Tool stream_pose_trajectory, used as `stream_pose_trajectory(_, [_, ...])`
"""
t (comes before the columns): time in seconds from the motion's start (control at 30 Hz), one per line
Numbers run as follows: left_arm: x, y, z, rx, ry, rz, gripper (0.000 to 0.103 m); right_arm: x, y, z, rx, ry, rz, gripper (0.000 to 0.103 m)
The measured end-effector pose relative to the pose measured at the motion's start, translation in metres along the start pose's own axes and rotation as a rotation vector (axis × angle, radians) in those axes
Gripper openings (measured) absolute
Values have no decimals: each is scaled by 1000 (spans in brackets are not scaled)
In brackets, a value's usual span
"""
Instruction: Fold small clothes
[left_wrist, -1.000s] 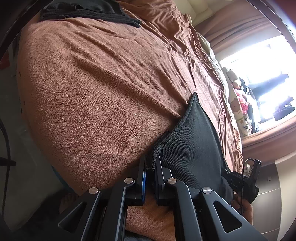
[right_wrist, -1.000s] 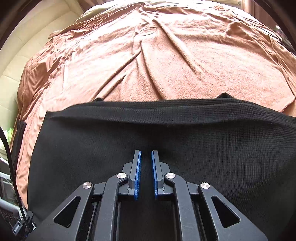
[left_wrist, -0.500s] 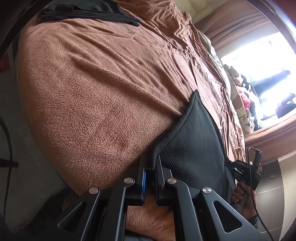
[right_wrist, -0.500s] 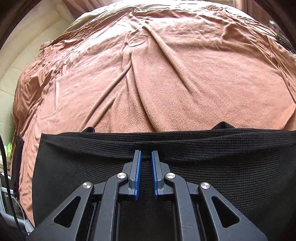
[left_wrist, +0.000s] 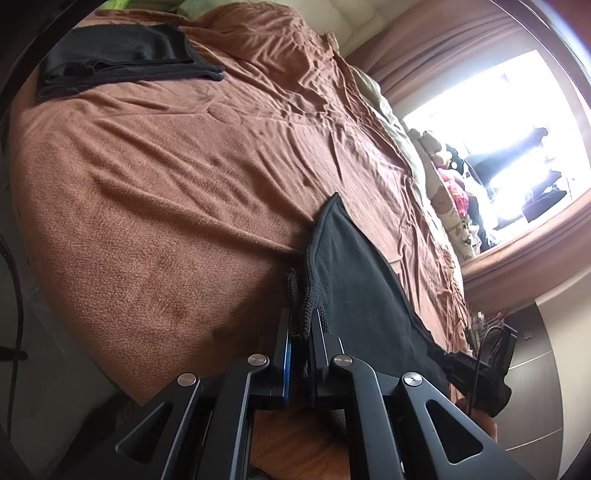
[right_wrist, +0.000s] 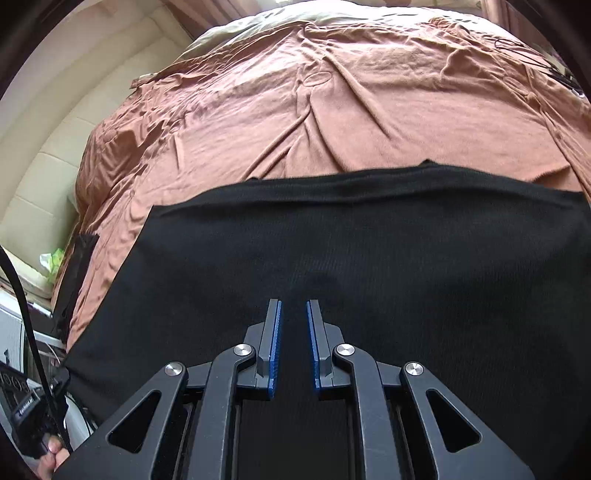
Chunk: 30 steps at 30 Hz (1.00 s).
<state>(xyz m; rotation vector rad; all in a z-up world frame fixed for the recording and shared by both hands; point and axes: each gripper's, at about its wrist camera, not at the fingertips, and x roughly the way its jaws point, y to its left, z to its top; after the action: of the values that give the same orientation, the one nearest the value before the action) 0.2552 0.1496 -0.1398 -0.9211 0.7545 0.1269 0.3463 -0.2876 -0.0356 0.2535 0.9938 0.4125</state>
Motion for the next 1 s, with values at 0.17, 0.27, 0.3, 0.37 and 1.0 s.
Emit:
stream_pose_trajectory(0.17, [-6,-16,5,27,-1,-36,7,-8,3,-33,-11,43,25,10])
stream_pose_trajectory(0.27, [-7,-24,8,34,0,-56,7,-8,2,-54,-6,74,40,10])
stream_pose_trajectory(0.3, [-7,-28,9,38,1,-64,7,-8,2,-58,-3,81,42,10])
stream_pose_trajectory(0.37, [-9,-35,10,47,0,-79,7,-8,1,-71,-4,99,46,10])
stream_pose_trajectory(1.0, [-26,-142,10,229,3,-237,7,-30,3,-119,33,76,77,10])
